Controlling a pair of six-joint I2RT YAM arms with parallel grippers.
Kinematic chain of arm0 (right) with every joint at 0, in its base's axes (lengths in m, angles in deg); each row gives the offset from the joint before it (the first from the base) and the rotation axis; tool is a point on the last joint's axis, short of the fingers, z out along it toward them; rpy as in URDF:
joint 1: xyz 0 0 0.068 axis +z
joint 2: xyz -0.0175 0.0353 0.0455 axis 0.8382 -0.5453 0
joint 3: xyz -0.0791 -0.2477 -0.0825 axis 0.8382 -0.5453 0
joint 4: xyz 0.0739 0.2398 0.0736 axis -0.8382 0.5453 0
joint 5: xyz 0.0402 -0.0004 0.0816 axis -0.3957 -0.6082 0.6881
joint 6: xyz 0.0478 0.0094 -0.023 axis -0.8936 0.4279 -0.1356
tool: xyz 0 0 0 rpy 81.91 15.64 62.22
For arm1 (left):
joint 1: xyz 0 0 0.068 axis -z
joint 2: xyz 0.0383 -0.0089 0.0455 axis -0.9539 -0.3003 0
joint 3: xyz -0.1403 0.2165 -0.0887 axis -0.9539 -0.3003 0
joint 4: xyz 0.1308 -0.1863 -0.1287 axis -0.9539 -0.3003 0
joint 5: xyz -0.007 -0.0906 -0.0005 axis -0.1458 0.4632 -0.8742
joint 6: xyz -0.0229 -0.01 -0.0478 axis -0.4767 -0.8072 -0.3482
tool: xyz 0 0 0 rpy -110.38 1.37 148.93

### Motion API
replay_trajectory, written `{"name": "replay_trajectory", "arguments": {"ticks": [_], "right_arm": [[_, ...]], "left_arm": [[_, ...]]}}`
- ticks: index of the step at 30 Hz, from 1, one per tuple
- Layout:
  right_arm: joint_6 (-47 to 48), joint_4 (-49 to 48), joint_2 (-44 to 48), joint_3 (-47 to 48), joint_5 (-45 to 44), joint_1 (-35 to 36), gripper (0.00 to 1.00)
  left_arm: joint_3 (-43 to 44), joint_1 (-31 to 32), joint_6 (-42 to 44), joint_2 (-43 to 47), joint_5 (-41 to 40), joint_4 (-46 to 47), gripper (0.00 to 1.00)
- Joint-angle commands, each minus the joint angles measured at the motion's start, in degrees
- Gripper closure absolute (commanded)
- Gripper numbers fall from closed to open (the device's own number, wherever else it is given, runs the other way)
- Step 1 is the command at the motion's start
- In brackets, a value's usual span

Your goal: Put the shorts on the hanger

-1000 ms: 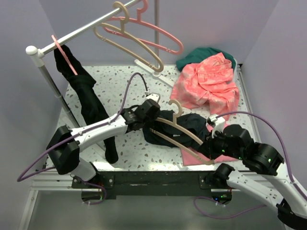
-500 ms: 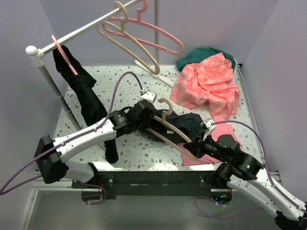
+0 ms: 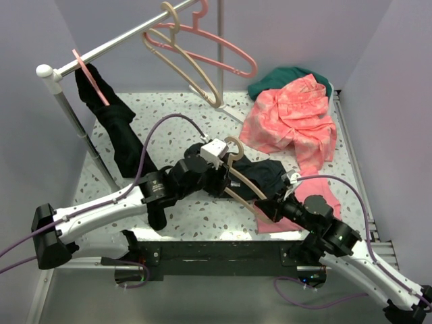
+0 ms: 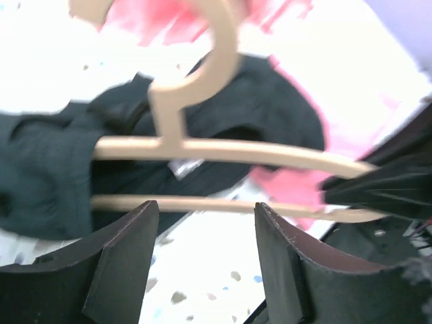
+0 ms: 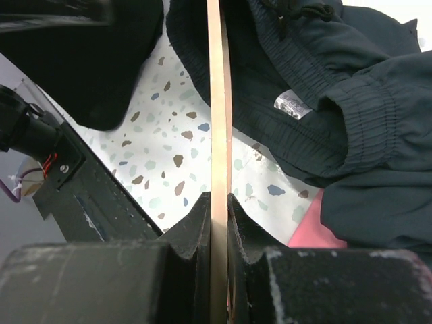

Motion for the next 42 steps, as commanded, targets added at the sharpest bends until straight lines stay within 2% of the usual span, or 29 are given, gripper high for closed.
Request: {"name": "replay_trajectory", "arguments": {"ticks": [1, 9, 15, 19, 23, 28, 31, 35, 38, 39, 41, 42], "right_arm": [[0.54, -7.47, -0.41, 0.20, -0.84, 0.24, 1.00], [-0.07, -7.21, -1.29, 0.64, -0.22, 0.15, 1.00], [0.19, -5.71, -1.03, 1.34, -0.31, 0.15, 1.00], [0.19, -5.19, -0.76, 1.78, -0.40, 0.15, 1.00], [0.36, -4.83, -1.03, 2.31, -0.48, 0.24, 1.00], [0.45, -4.66, -1.12, 2.84, -0.40, 0.15, 1.00], [0.37, -4.57, -1.47, 3.19, -0.22, 0.24, 1.00], [0.10, -4.39, -1.82, 3.63, -0.39, 0.24, 1.00], [-0.07, -4.04, -1.73, 3.98, -0.40, 0.24, 1.00], [-0.07, -4.04, -1.64, 4.15, -0.40, 0.24, 1.00], [-0.16, -3.34, -1.56, 4.50, -0.48, 0.15, 1.00], [-0.34, -3.16, -1.64, 4.68, -0.92, 0.24, 1.00]], "left_arm": [[-0.85, 0.95, 4.03, 0.70, -0.30, 12.52, 0.35], [0.99, 0.86, 6.07, -6.16, -9.35, 19.90, 0.37], [1.26, 0.86, 3.26, -9.15, -13.49, 21.13, 0.38], [-0.67, 0.51, 1.32, -9.16, -14.46, 23.50, 0.36], [-2.52, -0.02, 1.85, -9.15, -11.83, 27.38, 0.33], [-3.31, -0.11, 1.32, -10.12, -11.65, 27.64, 0.34], [-5.51, -0.02, 1.93, -9.59, -11.12, 30.89, 0.35], [-6.39, -0.11, 2.64, -10.38, -10.24, 32.74, 0.44], [-7.70, -0.11, 3.07, -10.39, -9.98, 34.93, 0.58], [-8.14, -0.11, 3.25, -10.39, -10.07, 35.72, 0.70], [-8.32, -0.11, 3.69, -10.47, -10.51, 36.17, 0.84], [-8.32, -0.11, 4.13, -10.56, -10.51, 36.60, 0.97]]}}
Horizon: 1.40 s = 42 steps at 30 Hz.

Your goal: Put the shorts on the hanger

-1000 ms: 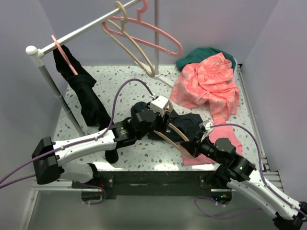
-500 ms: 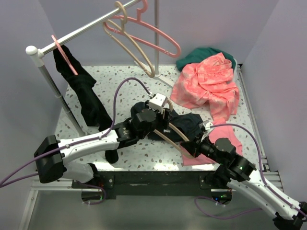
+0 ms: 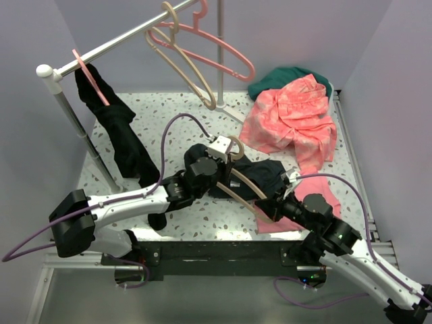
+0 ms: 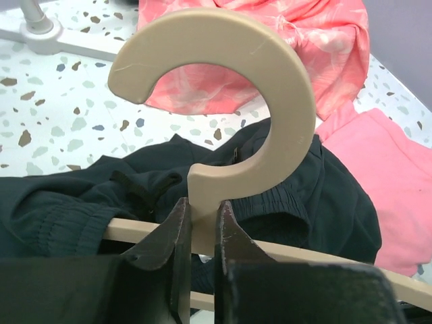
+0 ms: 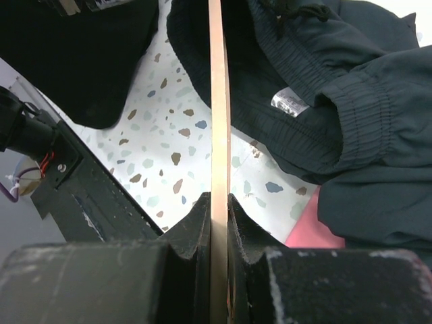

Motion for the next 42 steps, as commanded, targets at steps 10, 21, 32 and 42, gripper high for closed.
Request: {"name": "replay_trajectory", "arguments": {"ticks": [10, 21, 32, 42], "right_arm": [[-4.18, 2.41, -1.69, 9.03, -4.30, 0.24, 0.68], [-16.84, 21.92, -18.01, 24.06, -22.82, 0.15, 0.38], [-15.00, 13.07, -35.00, 21.52, -23.37, -0.03, 0.48], [-10.96, 2.43, -49.23, 20.99, -27.25, -2.31, 0.49]], "left_arm": [[-2.87, 0.37, 4.96, 1.01, -0.87, 7.87, 1.00], [-6.73, 0.38, 7.15, 3.90, -2.63, 10.60, 1.00], [-9.72, 0.37, 8.30, 7.68, -1.23, 13.32, 1.00], [-9.37, 0.37, 9.09, 8.48, -2.63, 13.94, 1.00]]}}
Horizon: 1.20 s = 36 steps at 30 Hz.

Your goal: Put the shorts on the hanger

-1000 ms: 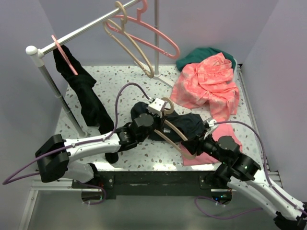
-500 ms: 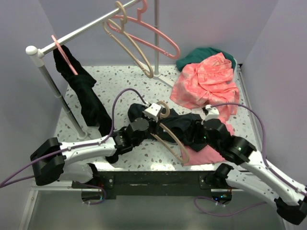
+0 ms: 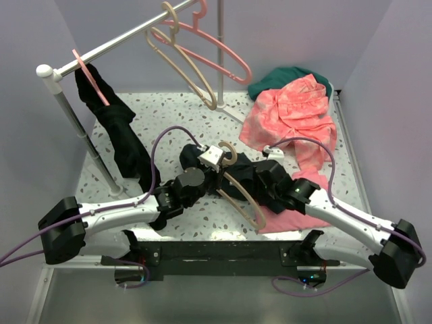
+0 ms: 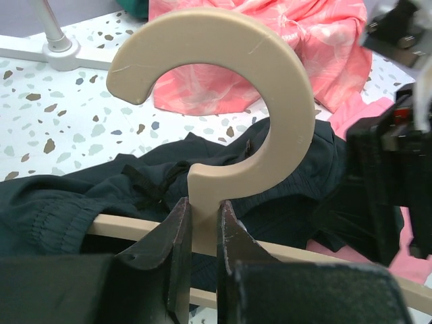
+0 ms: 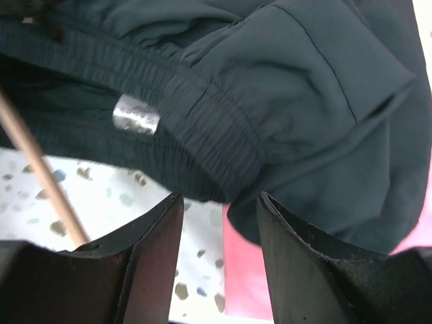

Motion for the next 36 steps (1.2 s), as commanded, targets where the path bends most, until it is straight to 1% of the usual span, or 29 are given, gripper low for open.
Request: {"name": "replay_trajectory", "arguments": {"ticks": [1, 3, 5, 9, 10, 11, 12, 16, 19, 23, 24, 29, 34, 36], "right_arm": [[2.01, -8.37, -5.09, -0.34, -3.01, -2.11, 0.50], [2.53, -9.96, -7.80, -0.25, -1.52, -4.22, 0.51], [2.28, -9.70, -9.22, 0.45, -1.60, -6.50, 0.56], [1.75, -11.37, -7.48, -0.60, -0.46, -9.50, 0.66], [1.66, -11.46, -6.86, -0.61, -0.46, -9.85, 0.80], [1.48, -10.94, -6.33, -0.61, -0.54, -9.85, 0.87], [0.96, -9.36, -5.72, -0.26, -0.63, -9.85, 1.00], [-0.53, -4.26, -0.11, -0.43, -2.04, -9.85, 1.00], [-1.15, -0.13, 2.80, -0.43, -0.81, -9.85, 1.00], [-3.26, 6.02, 8.86, -0.17, -0.11, -9.85, 1.00], [-4.22, 8.38, 9.66, 0.01, -0.02, -9.94, 1.00], [-6.25, 15.78, 12.04, 1.50, 0.16, -9.94, 1.00], [-7.39, 19.12, 14.41, 1.24, 1.39, -9.85, 1.00], [-8.09, 20.79, 15.29, 2.03, 1.74, -9.85, 1.00]], "left_arm": [[0.70, 0.00, 2.21, 2.29, -2.30, 5.35, 1.00], [0.70, 0.00, 2.21, 2.56, -2.39, 5.52, 1.00], [0.62, 0.00, 2.29, 2.73, -2.65, 5.70, 1.00], [0.44, 0.00, 2.29, 2.47, -4.49, 7.19, 1.00], [0.44, 0.00, 2.03, 2.47, -5.02, 8.41, 1.00], [0.53, 0.00, 1.94, 2.38, -5.72, 9.21, 1.00], [0.70, 0.00, 1.94, 2.12, -7.38, 9.91, 1.00], [3.07, 0.00, 2.21, -0.34, -11.96, 12.29, 1.00], [4.30, 0.00, 2.56, -2.19, -14.60, 14.22, 1.00], [5.01, -0.08, 3.87, -3.77, -17.42, 17.56, 1.00], [5.10, -0.08, 3.96, -4.03, -18.99, 18.00, 1.00], [4.92, -0.44, 4.58, -3.86, -19.79, 21.34, 1.00], [4.92, -0.52, 5.19, -4.03, -20.23, 23.28, 1.00], [5.01, -0.70, 5.63, -4.73, -22.24, 23.98, 1.00]]}}
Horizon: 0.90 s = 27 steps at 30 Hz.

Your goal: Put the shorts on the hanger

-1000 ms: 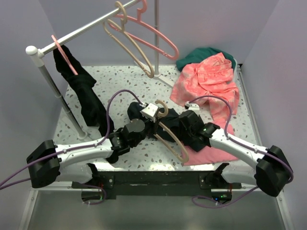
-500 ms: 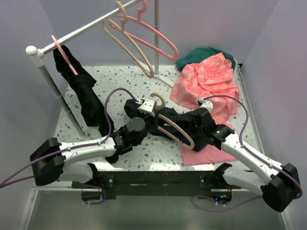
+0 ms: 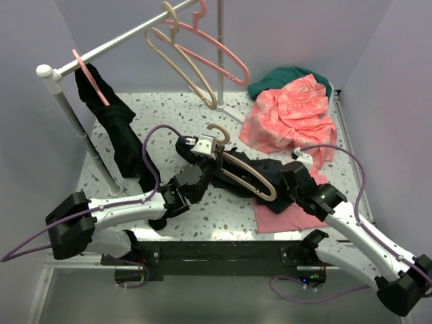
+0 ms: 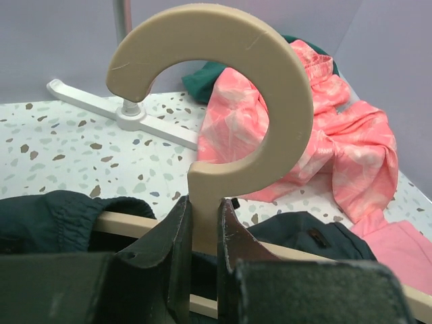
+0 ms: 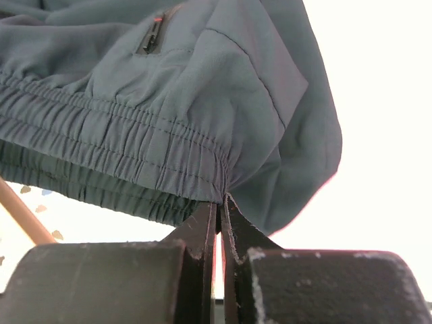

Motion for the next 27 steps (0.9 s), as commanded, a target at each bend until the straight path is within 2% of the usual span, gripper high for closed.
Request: {"name": "replay_trajectory", "arguments": {"ticks": [1, 6, 12, 19, 24, 27], "right_arm": [[-2.39, 6.83, 3.16, 2.84, 0.69, -0.04, 1.00], [-2.22, 9.55, 4.66, 6.53, 2.98, -0.04, 1.00], [-3.45, 13.85, 4.05, 9.43, 2.72, -0.12, 1.00], [-4.24, 15.62, 2.73, 13.91, 2.89, -0.04, 1.00], [-3.27, 17.11, -0.16, 21.20, 1.66, 0.05, 1.00], [-2.75, 15.37, -0.87, 23.05, 3.85, -0.04, 1.00]], "left_arm": [[2.43, -0.85, 3.64, -0.76, -7.59, 8.15, 1.00], [2.25, -1.20, 3.56, -3.39, -12.42, 11.50, 1.00], [0.42, -1.20, 4.44, -4.54, -11.81, 16.50, 1.00], [-1.26, -0.94, 4.87, -4.98, -11.90, 17.91, 1.00], [-3.37, -0.50, 5.14, -5.16, -15.85, 21.08, 1.00], [-3.20, 0.20, 5.31, -5.42, -16.29, 21.43, 1.00]]}}
